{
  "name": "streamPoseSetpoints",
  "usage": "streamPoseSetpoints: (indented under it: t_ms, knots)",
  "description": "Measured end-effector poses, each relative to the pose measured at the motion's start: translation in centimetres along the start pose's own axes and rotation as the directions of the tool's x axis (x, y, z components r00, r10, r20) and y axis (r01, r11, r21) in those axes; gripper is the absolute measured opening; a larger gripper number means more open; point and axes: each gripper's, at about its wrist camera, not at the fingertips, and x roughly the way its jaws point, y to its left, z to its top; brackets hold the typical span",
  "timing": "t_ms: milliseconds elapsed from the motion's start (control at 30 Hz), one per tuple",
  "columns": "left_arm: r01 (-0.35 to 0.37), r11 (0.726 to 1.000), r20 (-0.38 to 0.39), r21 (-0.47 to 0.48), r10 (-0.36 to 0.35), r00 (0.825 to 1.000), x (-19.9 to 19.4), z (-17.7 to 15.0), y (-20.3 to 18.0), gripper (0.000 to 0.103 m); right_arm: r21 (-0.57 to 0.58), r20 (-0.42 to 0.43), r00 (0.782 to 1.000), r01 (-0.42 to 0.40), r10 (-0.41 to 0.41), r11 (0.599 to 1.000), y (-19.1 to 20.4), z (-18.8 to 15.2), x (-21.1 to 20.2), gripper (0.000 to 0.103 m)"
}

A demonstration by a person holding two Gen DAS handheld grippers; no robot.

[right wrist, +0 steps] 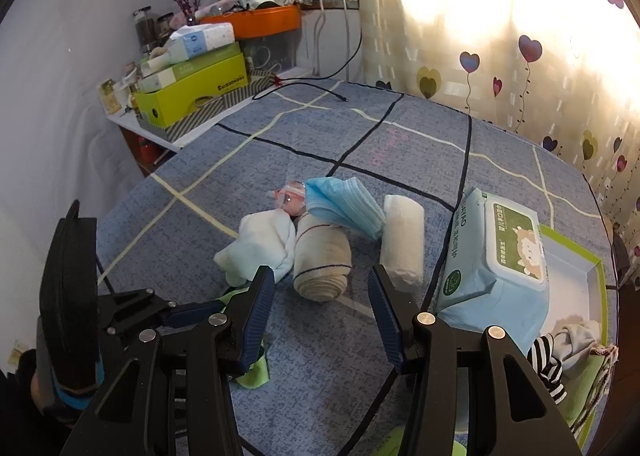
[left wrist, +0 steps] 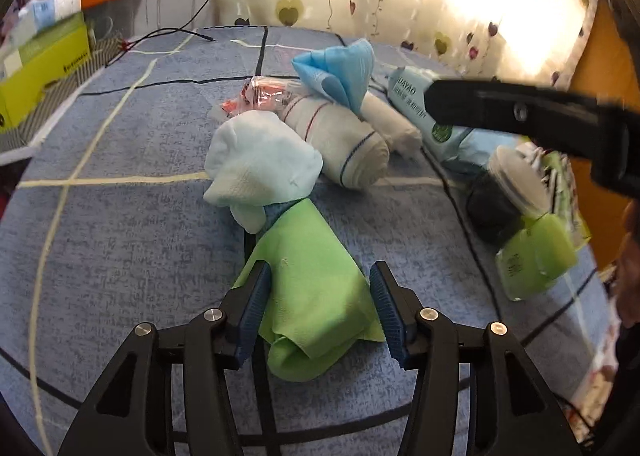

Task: Organize soft objects
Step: 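Grasp the green cloth with the left gripper while the right gripper grasps the blue mask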

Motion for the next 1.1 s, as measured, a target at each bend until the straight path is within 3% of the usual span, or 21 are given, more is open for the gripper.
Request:
streamPoseSetpoints:
  t_ms: [67,100,133,233,567,833,1000,1100]
  knots:
    - [-0.018,1.000,0.004,-0.002,0.018,1.000,0.1,0.0,-0.2,0.050,0.004,-0.002,1.000,0.006,-0.006,1.000,-0.2,0.1,0.1,0.048]
    - [-0.032,0.999,0.008,-0.010,0.032,0.999,0.1,0.0,0.0,0.043,0.003,-0.001,1.000,0.008,-0.008,1.000,-0.2,0.2,0.2,0.048]
    - [-0.059,0.998,0.008,-0.012,0.059,0.998,0.1,0.0,0.1,0.021,0.002,-0.001,1.000,0.008,-0.008,1.000,-0.3,0.3,0.2,0.048]
    - [-0.023,0.998,0.013,-0.063,0.024,1.000,-0.2,0.0,1.5,0.010,0.004,-0.004,1.000,0.020,-0.020,1.000,-0.3,0.7,0.6,0.048]
    - [0.070,0.988,0.116,-0.137,-0.054,0.992,-3.0,0.3,4.6,0.009,0.007,-0.034,0.998,0.061,-0.060,0.998,0.1,3.4,4.3,0.048]
    - [0.134,0.979,0.121,-0.151,-0.116,0.986,-3.0,0.1,5.4,0.009,-0.008,-0.058,0.992,0.113,-0.113,0.994,0.5,4.9,7.5,0.049]
    - [0.150,0.976,0.116,-0.159,-0.132,0.984,-2.5,0.1,5.7,0.009,-0.037,-0.045,0.983,0.176,-0.178,0.984,0.6,5.4,8.1,0.057]
    - [0.160,0.973,0.112,-0.164,-0.142,0.983,-2.0,0.3,5.9,0.009,-0.042,-0.054,0.984,0.166,-0.168,0.985,0.3,5.8,9.0,0.058]
